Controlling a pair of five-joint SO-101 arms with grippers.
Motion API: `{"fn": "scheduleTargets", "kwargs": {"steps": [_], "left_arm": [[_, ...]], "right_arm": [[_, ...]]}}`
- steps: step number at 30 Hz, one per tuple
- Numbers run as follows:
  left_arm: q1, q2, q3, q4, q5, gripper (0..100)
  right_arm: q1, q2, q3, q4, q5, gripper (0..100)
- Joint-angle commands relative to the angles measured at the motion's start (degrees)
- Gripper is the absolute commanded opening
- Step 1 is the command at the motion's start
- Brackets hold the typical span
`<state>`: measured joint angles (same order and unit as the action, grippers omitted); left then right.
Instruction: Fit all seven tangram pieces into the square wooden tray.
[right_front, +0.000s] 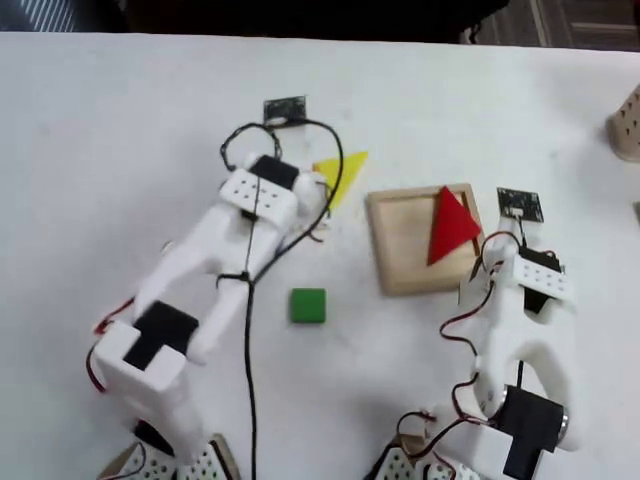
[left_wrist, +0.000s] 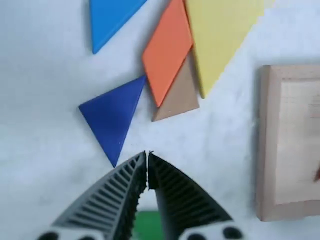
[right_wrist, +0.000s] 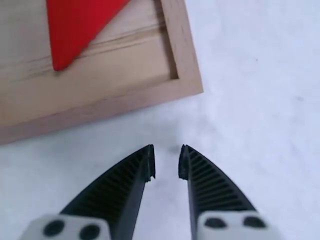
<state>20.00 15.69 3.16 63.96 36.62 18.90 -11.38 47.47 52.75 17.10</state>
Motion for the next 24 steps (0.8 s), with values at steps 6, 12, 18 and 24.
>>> {"fn": "scheduleTargets", "kwargs": {"steps": [6,12,18,24], "left_arm": [[-3.30,-11.56,10.90,-7.65,-2.55,2],[-4.97,-23.43,26.20,-17.23,-2.55,2],[-13.49,-31.96,36.04,-20.13,-2.55,2],[-17.89,-33.54,42.90,-26.99,-11.25,2]], "right_arm": [[-2.33,-0.84,-0.62,-0.75,0.18,1.9],[-5.14,-0.92,-1.49,-6.20,-4.66,1.9],[-5.49,-0.22,-4.92,-11.30,-9.23,1.9],[-5.41,5.49,-5.10,-14.37,-4.40,1.9]]}}
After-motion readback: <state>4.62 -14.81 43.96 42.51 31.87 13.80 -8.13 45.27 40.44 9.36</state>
